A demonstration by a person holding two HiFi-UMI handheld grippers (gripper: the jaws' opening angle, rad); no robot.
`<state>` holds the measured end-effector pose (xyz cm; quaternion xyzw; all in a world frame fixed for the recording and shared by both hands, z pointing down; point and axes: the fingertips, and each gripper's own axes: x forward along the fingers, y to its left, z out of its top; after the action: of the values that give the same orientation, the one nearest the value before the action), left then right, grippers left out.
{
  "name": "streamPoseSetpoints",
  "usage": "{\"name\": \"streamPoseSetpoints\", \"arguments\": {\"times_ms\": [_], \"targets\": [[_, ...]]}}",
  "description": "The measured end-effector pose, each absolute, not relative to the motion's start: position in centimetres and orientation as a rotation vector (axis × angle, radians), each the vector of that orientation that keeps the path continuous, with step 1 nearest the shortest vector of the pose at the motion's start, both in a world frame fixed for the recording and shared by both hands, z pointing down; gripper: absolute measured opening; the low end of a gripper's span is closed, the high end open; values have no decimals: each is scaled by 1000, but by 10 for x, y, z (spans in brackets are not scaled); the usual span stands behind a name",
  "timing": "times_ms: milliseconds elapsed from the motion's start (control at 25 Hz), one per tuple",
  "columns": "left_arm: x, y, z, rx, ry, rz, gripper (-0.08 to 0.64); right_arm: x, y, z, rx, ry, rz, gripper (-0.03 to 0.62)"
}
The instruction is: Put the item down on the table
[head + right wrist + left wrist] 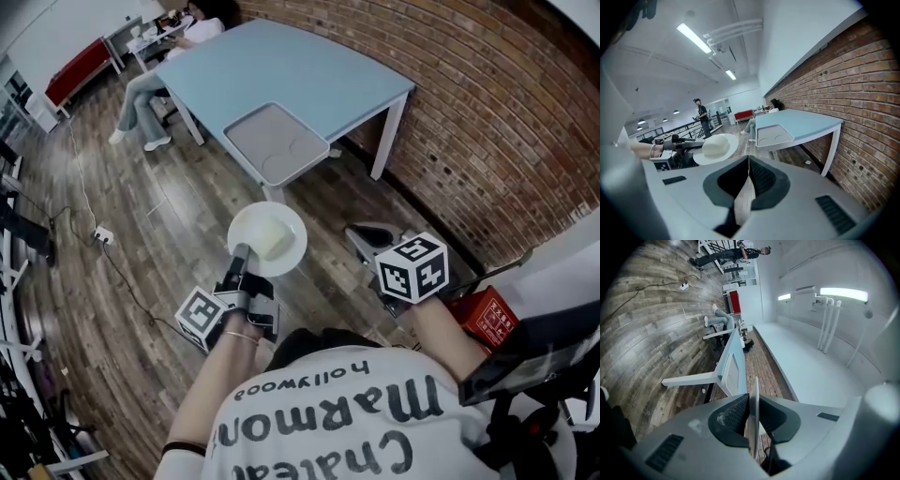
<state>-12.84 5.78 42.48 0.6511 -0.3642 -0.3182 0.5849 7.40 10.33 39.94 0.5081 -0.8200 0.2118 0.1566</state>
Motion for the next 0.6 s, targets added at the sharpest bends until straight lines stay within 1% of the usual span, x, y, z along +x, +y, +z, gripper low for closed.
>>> {"name": "streamPoseSetpoints", "arguments": {"times_ms": [320, 600], "targets": [[-119, 24, 434, 1516, -855, -707, 31, 78, 78, 412, 1452, -2341, 651, 11], [-111, -7, 459, 1476, -873, -650, 31, 90, 55, 428, 1467, -2309, 718, 9]]}}
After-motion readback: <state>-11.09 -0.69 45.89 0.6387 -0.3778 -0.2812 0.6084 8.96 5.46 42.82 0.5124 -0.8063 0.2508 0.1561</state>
